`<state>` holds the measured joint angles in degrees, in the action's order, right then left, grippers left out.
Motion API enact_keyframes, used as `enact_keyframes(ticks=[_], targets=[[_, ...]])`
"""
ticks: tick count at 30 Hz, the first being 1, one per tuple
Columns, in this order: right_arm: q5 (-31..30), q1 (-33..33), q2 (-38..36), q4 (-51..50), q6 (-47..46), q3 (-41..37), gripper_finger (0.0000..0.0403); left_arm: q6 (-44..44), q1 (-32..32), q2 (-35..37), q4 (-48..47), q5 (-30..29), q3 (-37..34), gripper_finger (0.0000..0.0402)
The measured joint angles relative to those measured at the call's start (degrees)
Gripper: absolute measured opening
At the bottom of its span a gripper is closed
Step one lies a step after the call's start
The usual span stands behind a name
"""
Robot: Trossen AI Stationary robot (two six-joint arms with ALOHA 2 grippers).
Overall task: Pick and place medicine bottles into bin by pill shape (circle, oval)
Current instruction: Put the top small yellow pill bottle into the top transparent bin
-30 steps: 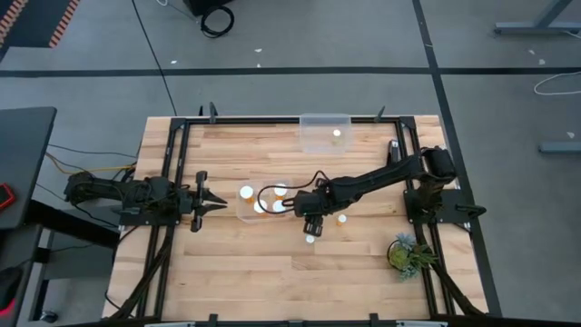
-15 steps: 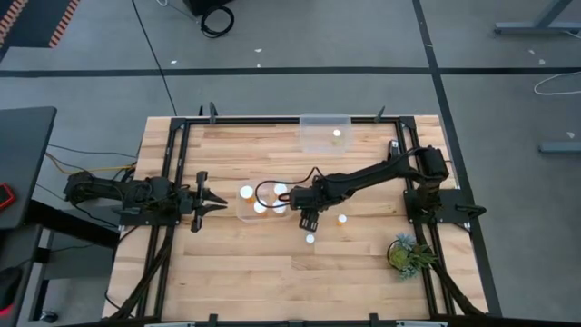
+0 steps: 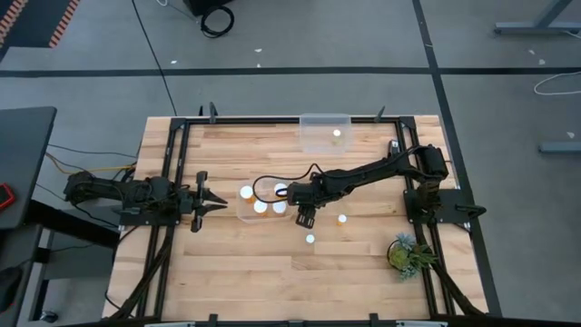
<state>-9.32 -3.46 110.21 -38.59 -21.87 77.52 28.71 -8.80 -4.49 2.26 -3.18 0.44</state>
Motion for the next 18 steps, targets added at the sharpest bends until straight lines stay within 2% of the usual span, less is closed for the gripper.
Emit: enact_keyframes(ticks=[6,12,18], targets=[[-0.02,0.00,0.00,0.00,0.41,0.00,0.0131,0.00,0.00,0.00,0.00,0.00,-0.01,0.0059],[-0.02,0.34,-0.02,-0.12,1.50,0.03,0.0129,0.00,0.00,0.00,0.02,0.00,0.00,0.0051],[-0.87,1.69,-0.07,-4.24,4.00,3.31,0.0129,0.00,0.00,0.00,0.04,0.00,-0.01,0.0057]])
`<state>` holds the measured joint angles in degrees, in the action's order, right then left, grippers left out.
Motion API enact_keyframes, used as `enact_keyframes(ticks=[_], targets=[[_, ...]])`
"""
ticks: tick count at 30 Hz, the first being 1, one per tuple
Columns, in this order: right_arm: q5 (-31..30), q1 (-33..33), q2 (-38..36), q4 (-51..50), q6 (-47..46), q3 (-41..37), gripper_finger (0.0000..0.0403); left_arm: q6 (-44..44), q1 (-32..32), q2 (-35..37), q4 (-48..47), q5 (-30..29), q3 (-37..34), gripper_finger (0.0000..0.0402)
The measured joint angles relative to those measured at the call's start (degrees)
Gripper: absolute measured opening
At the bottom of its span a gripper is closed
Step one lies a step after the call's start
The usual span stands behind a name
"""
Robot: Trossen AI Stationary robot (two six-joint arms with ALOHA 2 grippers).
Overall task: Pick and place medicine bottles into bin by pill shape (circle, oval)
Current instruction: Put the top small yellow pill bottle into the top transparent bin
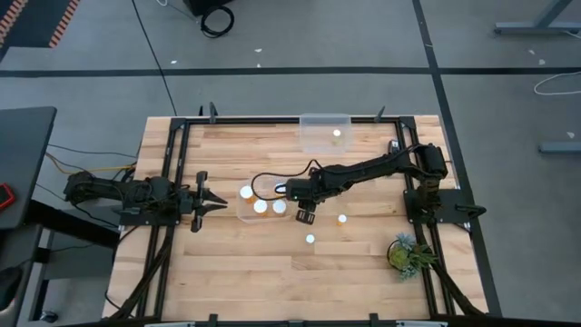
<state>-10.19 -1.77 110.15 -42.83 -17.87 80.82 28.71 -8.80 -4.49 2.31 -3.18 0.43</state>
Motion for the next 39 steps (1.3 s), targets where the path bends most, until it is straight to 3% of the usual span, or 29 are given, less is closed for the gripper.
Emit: enact_keyframes(ticks=[14,24,39], targets=[[-4.88,10.51,-0.07,-11.93,10.39,13.06,0.0129,0.00,0.00,0.00,0.00,0.00,0.00,0.0052],[-4.92,22.25,-0.04,-12.80,15.08,13.46,0.0129,0.00,0.00,0.00,0.00,0.00,0.01,0.0060],[-3.31,30.76,0.00,-8.96,20.77,13.46,0.0129,0.00,0.00,0.00,0.00,0.00,0.00,0.0053]])
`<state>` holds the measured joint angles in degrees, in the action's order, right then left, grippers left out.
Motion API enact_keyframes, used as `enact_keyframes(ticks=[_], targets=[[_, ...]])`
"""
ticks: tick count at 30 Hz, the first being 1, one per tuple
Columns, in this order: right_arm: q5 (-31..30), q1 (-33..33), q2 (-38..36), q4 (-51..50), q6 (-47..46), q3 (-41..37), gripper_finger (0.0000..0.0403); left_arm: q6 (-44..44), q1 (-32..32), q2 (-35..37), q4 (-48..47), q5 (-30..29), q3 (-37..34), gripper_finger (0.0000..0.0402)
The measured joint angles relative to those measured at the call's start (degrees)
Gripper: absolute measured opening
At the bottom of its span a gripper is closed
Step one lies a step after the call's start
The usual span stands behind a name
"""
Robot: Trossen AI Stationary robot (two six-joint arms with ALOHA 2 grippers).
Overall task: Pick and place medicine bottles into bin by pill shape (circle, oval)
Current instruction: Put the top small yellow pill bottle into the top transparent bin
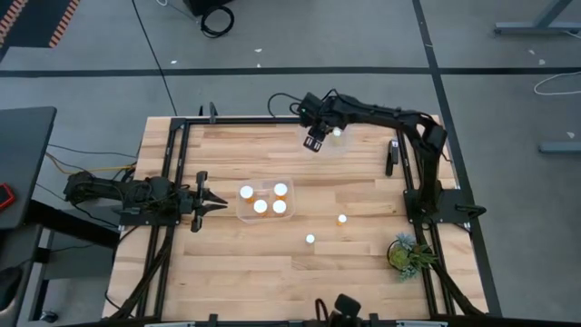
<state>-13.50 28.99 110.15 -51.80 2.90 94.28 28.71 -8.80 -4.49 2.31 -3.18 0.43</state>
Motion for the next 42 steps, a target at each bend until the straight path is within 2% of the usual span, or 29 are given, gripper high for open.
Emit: enact_keyframes(ticks=[9,18,31,42], targets=[[5.43,4.36,0.02,4.19,0.28,-2.06,0.0129,0.00,0.00,0.00,0.00,0.01,0.00,0.0062],[7.97,5.08,0.04,9.48,0.36,-7.12,0.0129,0.00,0.00,0.00,0.00,0.02,0.00,0.0051],[9.78,6.26,0.04,21.68,2.06,-12.90,0.0129,0.00,0.00,0.02,-0.02,0.02,0.00,0.0060],[11.92,7.99,0.04,21.73,1.76,-13.20,0.0129,0.00,0.00,0.02,-0.02,0.01,0.01,0.0053]])
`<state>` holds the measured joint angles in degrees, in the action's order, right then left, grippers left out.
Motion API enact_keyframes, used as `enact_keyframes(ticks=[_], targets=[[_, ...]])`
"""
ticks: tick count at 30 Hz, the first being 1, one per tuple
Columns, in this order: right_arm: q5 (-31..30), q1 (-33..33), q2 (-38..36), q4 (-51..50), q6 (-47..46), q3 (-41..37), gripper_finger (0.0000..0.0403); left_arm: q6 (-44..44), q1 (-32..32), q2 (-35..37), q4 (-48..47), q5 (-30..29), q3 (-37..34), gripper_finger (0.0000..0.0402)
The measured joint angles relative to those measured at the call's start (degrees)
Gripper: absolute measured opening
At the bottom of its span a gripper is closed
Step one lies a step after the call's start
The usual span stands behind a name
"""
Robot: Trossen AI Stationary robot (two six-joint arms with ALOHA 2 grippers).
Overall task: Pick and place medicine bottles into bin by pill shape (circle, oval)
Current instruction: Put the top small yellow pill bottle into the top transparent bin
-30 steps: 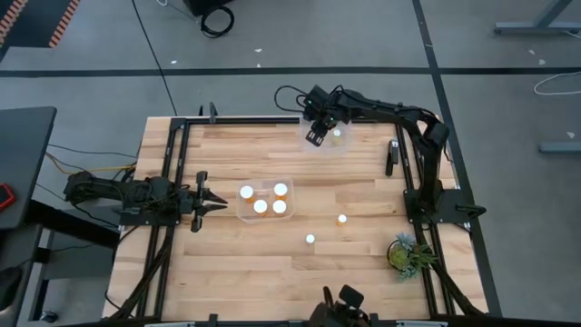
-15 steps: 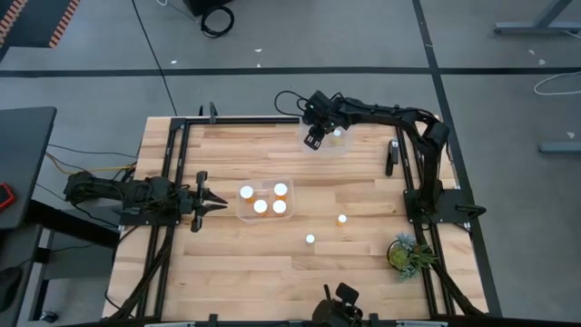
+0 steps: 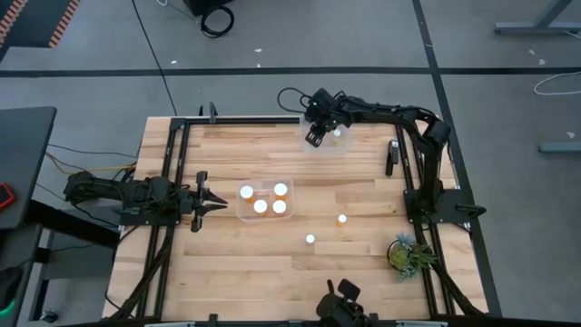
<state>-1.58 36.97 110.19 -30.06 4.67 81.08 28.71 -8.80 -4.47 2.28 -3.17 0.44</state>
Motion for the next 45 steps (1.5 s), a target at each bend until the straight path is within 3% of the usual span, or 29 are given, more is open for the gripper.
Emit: enact_keyframes(ticks=[20,27,38,45], targets=[[-0.07,3.40,-0.04,0.50,-1.54,-2.14,0.0129,0.00,0.00,0.00,0.02,0.01,0.01,0.0052],[-3.83,3.54,-0.05,0.73,-2.40,-3.51,0.0129,0.01,0.00,0.00,0.01,0.00,-0.01,0.0061],[-4.28,3.39,-0.09,0.74,-3.17,-3.72,0.0130,0.00,0.00,0.00,0.02,0.00,-0.01,0.0051],[-4.20,3.41,-0.06,0.47,-3.15,-3.80,0.0151,0.00,0.00,0.00,0.02,0.01,0.00,0.0059]])
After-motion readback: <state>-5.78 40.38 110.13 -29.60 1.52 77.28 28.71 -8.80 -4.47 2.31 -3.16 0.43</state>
